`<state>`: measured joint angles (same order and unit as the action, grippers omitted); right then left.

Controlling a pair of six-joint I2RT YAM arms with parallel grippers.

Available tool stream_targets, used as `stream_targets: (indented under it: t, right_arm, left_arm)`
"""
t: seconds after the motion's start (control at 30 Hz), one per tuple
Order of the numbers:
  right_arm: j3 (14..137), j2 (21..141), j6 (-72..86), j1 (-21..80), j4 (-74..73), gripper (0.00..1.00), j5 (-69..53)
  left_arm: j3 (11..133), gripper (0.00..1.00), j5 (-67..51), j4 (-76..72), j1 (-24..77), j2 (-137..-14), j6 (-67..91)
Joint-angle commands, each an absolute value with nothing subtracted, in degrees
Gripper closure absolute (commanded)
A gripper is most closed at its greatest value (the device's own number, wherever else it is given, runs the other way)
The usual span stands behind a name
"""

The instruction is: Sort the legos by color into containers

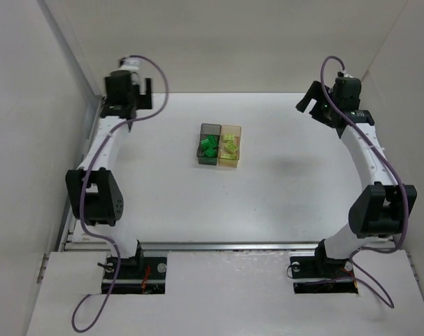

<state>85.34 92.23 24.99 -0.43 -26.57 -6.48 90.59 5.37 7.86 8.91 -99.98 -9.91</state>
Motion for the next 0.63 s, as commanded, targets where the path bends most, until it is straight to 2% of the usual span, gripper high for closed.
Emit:
stream_targets:
  t: [0.0, 0.07, 0.2, 0.6]
  right_arm:
    - [86.9, 87.7, 24.0, -1.1, -24.7, 0.0, 2.5]
    - [86.9, 86.3, 23.4, -1.8, -24.1, 0.0, 3.1]
    - [86.9, 85.7, 22.8, -2.8, -24.1, 0.0, 2.4]
    - [80.3, 79.0, 22.2, -2.8, -20.5, 0.0, 0.6]
  left_arm:
    - [87.2, 0.0, 14.2, 10.3, -1.5, -96.6, -3.3]
    - [83.5, 0.0, 14.2, 9.5, -6.0, -93.9, -2.5]
    - [77.7, 0.0, 14.8, 7.9, -7.5, -90.4, -3.2]
    - [76.6, 0.0, 11.3, 8.4, -7.5, -89.7, -2.6]
